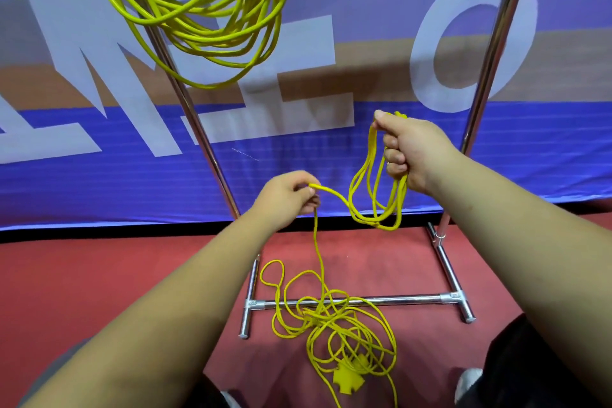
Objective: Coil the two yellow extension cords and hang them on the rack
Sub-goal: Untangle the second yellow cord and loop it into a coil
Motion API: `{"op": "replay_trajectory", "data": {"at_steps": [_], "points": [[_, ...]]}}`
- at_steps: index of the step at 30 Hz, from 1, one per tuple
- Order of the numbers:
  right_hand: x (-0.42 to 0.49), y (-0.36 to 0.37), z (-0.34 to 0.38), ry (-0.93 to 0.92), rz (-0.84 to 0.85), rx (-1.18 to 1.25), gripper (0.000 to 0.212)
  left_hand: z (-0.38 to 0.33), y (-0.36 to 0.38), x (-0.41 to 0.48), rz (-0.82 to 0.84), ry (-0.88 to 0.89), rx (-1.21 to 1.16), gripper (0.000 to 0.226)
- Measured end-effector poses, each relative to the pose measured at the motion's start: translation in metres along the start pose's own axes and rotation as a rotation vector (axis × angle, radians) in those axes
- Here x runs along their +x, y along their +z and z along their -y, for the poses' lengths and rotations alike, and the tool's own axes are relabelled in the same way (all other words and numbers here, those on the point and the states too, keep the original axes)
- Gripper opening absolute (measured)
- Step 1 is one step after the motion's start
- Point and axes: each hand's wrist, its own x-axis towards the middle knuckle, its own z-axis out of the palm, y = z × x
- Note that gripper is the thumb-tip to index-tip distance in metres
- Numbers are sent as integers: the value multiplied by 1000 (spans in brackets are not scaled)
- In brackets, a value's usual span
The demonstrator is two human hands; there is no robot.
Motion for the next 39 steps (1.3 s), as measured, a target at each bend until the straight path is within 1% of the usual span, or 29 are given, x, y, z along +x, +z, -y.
{"op": "replay_trajectory", "data": {"at_steps": [2,5,6,8,10,12,14,16,19,22,24,27,30,31,32,34,36,37,38,39], "points": [[3,-5,-2,-12,-36,-4,23,-22,-6,-3,-9,14,-137,27],[3,-11,-4,-32,-48,-51,23,-56,-11,-7,-69,-24,-400,41],[4,-13,-5,-41,-47,-74,24,-65,-12,-9,-75,-15,-480,40],[5,-16,-9,-58,-51,-120,30,-78,-12,-11,-68,40,-604,21],[8,-19,-13,-63,-69,-163,32,-85,-11,-13,-32,81,-686,20],[12,-20,-17,-52,-98,-193,27,-90,-11,-14,6,117,-733,14],[15,-21,-21,-22,-108,-236,21,-97,-11,-15,56,145,-802,15],[17,-21,-28,47,-52,-275,15,-106,-13,-18,108,173,-894,20],[17,-17,-40,196,91,-339,16,-113,-14,-20,135,192,-958,22],[11,-7,-48,260,216,-389,21,-110,-16,-14,107,204,-947,23],[5,2,-50,299,304,-344,19,-102,-20,-7,87,214,-939,23],[-2,11,-50,334,361,-272,16,-86,-31,5,8,175,-924,23],[-4,14,-51,310,353,-292,16,-66,-45,16,-149,83,-832,20],[-4,15,-51,308,338,-284,16,-59,-48,19,-200,45,-755,18],[-4,16,-51,311,314,-255,15,-52,-51,21,-242,6,-625,16],[-2,18,-50,311,231,-163,17,-39,-54,22,-271,-71,-207,16],[3,19,-46,297,148,-76,24,-28,-50,18,-201,-156,267,36],[5,19,-44,294,129,-37,26,-26,-44,16,-145,-204,448,48],[8,19,-42,298,123,0,29,-26,-36,13,-100,-250,578,57],[9,19,-40,305,121,33,31,-27,-26,10,-90,-283,650,60]]}}
